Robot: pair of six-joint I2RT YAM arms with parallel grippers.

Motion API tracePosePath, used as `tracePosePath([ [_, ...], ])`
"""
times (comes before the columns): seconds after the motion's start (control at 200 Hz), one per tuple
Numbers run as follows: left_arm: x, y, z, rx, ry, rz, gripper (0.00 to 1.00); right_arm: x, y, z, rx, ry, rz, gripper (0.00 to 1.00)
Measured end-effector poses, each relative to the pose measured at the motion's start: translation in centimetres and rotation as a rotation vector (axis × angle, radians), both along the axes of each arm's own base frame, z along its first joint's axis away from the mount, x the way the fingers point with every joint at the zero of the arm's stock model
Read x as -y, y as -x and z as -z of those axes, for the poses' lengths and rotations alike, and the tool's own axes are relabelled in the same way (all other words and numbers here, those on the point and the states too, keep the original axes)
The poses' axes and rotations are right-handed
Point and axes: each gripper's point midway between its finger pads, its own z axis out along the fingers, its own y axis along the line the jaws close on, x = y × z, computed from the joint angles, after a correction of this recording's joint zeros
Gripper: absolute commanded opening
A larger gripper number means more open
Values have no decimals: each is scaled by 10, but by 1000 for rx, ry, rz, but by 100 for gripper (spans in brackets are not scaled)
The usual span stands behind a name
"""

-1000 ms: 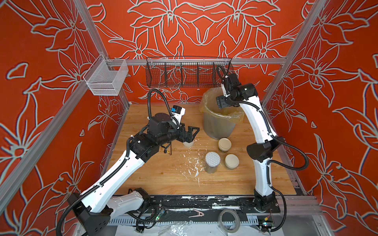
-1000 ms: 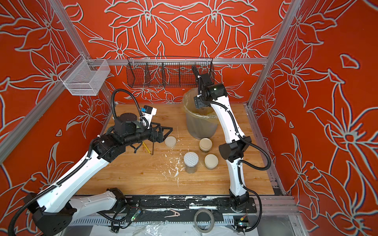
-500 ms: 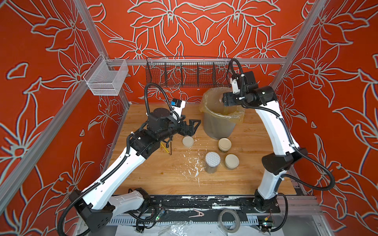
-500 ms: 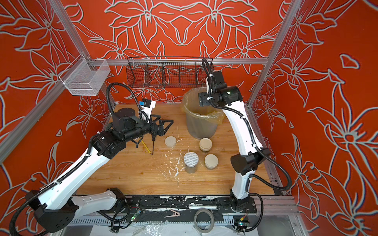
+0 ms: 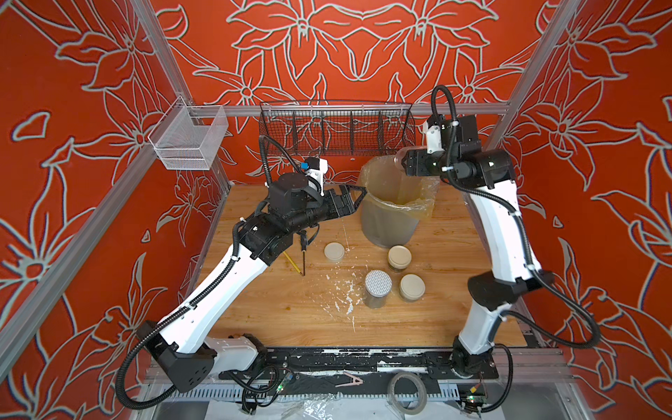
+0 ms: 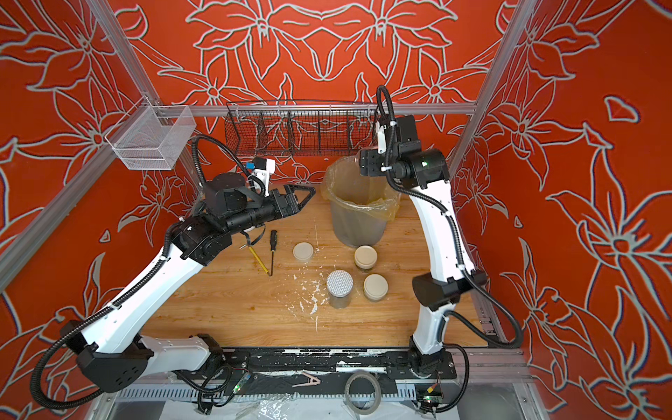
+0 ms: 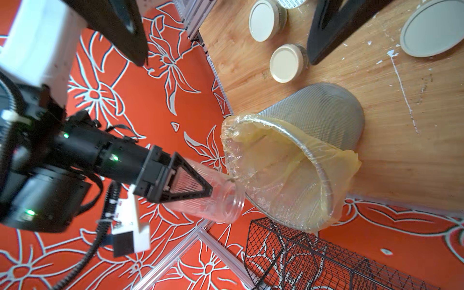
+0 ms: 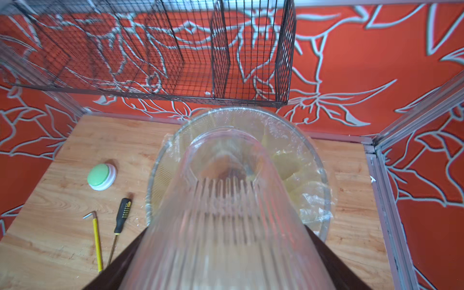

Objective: Empty moldy tea leaves from jars
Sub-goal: Pour the moldy tea leaves from the jar into the trash bin.

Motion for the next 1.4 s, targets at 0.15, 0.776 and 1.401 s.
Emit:
tracePosePath([
  [0.15, 1, -16, 9, -101, 74, -68, 98, -12, -9, 56, -169, 14, -32, 0],
  [0.776, 93, -127, 25, -483, 441, -31, 97, -21, 47, -23, 69, -188, -129, 0],
  [1.401, 127, -145, 17, -754, 801, 67, 99, -42, 39, -16, 190, -258, -231, 0],
])
